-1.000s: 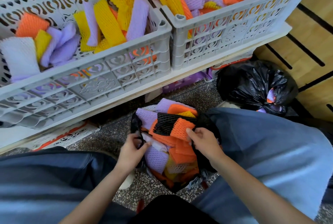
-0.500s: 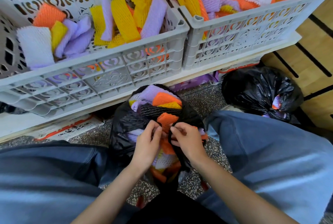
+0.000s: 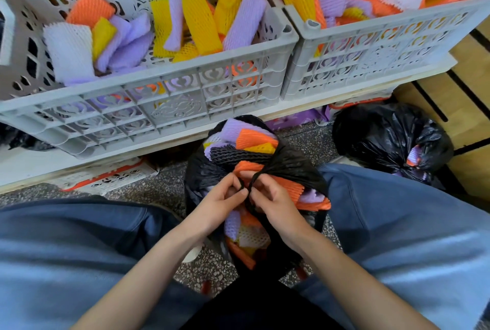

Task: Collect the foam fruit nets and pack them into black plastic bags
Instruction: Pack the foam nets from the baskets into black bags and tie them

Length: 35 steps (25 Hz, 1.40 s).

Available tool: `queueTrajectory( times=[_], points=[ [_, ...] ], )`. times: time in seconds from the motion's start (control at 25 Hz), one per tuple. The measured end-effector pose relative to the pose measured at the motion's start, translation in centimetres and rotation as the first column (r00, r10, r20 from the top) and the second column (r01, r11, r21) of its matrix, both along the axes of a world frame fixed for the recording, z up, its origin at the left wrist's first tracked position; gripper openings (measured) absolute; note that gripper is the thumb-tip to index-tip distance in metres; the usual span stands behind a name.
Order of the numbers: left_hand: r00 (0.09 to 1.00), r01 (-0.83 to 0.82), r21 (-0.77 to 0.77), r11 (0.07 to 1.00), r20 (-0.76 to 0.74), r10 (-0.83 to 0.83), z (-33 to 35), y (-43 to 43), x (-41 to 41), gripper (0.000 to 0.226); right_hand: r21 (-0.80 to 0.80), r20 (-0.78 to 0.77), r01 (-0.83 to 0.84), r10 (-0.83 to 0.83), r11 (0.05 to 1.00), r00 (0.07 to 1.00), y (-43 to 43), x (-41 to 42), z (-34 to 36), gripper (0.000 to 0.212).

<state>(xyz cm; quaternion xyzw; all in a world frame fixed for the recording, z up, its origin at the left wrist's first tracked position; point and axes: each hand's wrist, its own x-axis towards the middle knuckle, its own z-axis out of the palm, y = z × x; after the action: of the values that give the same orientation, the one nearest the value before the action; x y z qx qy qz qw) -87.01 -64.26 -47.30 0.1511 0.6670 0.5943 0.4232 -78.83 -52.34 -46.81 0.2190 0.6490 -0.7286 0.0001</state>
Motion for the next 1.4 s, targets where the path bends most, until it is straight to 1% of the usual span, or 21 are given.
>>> queueTrajectory(
  times=[0.08,0.2,0.36,0.44,0.48,0.56,0.64,0.72,0.84,0.92,1.0,1.04,1.08,1.12,1.16,1.2,1.24,1.28,1.32,1.36,1.4],
  points=[
    [0.996,0.067,0.028,0.997,-0.058,-0.066,0.2,-0.3,-0.3,0.026,-0.075,0.026,-0.065,0.067,0.995,0.997,0.4,0.1,0.5,0.04],
    [0.969,0.182,0.025,0.983,-0.175,-0.175,0.6,-0.9,-1.0,0.022,-0.08,0.019,-0.154,0.156,0.985,0.988,0.4,0.0,1.1,0.045],
    [0.964,0.231,0.062,0.971,-0.148,-0.22,1.9,-1.1,-1.4,0.013,-0.045,-0.066,-0.151,0.148,0.987,0.987,-0.5,-0.5,1.1,0.052],
    [0.958,0.27,0.042,0.962,-0.115,-0.264,2.0,-1.5,-1.6,0.007,-0.016,-0.064,-0.216,0.214,0.976,0.975,-0.6,-0.7,1.2,0.055],
    [0.945,0.309,0.002,0.951,-0.116,-0.307,2.0,-1.9,-1.8,0.001,0.027,-0.062,-0.265,0.266,0.964,0.962,-0.5,-0.8,1.3,0.055],
    [0.908,0.377,-0.117,0.919,-0.15,-0.392,1.9,-2.9,-2.0,0.013,0.183,-0.032,-0.394,0.406,0.901,0.913,0.0,-1.0,1.4,0.052],
    [0.907,0.371,-0.182,0.911,-0.14,-0.397,1.9,-3.9,-1.7,0.022,0.419,0.081,-0.521,0.541,0.744,0.837,0.7,-1.1,1.0,0.042],
    [0.927,0.311,-0.215,0.926,-0.147,-0.345,2.0,-4.6,-1.6,0.023,0.581,0.189,-0.557,0.567,0.593,0.802,1.2,-1.2,0.5,0.029],
    [0.969,0.136,-0.184,0.974,-0.182,-0.169,2.2,-5.2,-1.4,0.021,0.662,0.251,-0.528,0.505,0.533,0.825,1.3,-0.9,0.3,0.026],
    [0.998,-0.057,-0.128,0.99,-0.017,0.055,2.0,-5.2,-0.9,0.029,0.683,0.235,-0.493,0.477,0.538,0.847,1.4,-0.8,0.1,0.03],
    [0.949,-0.206,-0.12,0.971,0.218,0.228,1.6,-5.0,-0.4,0.025,0.703,0.215,-0.462,0.458,0.54,0.863,1.6,-0.5,-0.2,0.032],
    [0.919,-0.265,-0.121,0.957,0.268,0.289,1.3,-4.8,-0.2,0.021,0.722,0.202,-0.445,0.454,0.53,0.868,1.8,-0.2,-0.4,0.031],
    [0.908,-0.306,-0.123,0.944,0.261,0.329,1.0,-4.7,-0.2,0.015,0.736,0.187,-0.429,0.453,0.523,0.872,1.9,0.2,-0.7,0.029],
    [0.924,-0.312,-0.13,0.941,0.187,0.332,0.7,-4.7,-0.3,0.011,0.743,0.169,-0.411,0.446,0.528,0.879,1.9,0.7,-1.0,0.027],
    [0.958,-0.269,-0.148,0.952,0.055,0.28,0.3,-4.7,-0.3,0.014,0.743,0.15,-0.389,0.432,0.544,0.889,2.0,1.3,-1.3,0.025],
    [0.979,-0.181,-0.192,0.965,-0.123,0.159,-0.3,-4.6,-0.4,0.017,0.744,0.137,-0.366,0.409,0.559,0.902,2.1,1.8,-1.6,0.023],
    [0.949,-0.083,-0.255,0.963,-0.315,-0.001,-0.7,-4.5,-0.2,0.018,0.747,0.128,-0.345,0.387,0.568,0.913,2.2,2.3,-1.8,0.022],
    [0.847,-0.037,-0.325,0.945,-0.512,-0.144,-1.2,-4.3,0.0,0.014,0.749,0.13,-0.337,0.372,0.571,0.919,2.2,2.8,-2.1,0.022],
    [0.713,-0.022,-0.372,0.928,-0.657,-0.246,-1.7,-4.1,0.2,0.007,0.75,0.134,-0.336,0.367,0.57,0.921,2.1,3.1,-2.2,0.024],
    [0.605,-0.032,-0.406,0.913,-0.736,-0.305,-2.1,-4.0,0.2,0.011,0.753,0.14,-0.343,0.373,0.561,0.917,1.9,3.3,-2.2,0.027],
    [0.559,-0.054,-0.429,0.901,-0.761,-0.329,-2.7,-3.9,0.1,0.019,0.762,0.139,-0.35,0.39,0.545,0.91,1.7,3.5,-2.2,0.03]
  ],
)
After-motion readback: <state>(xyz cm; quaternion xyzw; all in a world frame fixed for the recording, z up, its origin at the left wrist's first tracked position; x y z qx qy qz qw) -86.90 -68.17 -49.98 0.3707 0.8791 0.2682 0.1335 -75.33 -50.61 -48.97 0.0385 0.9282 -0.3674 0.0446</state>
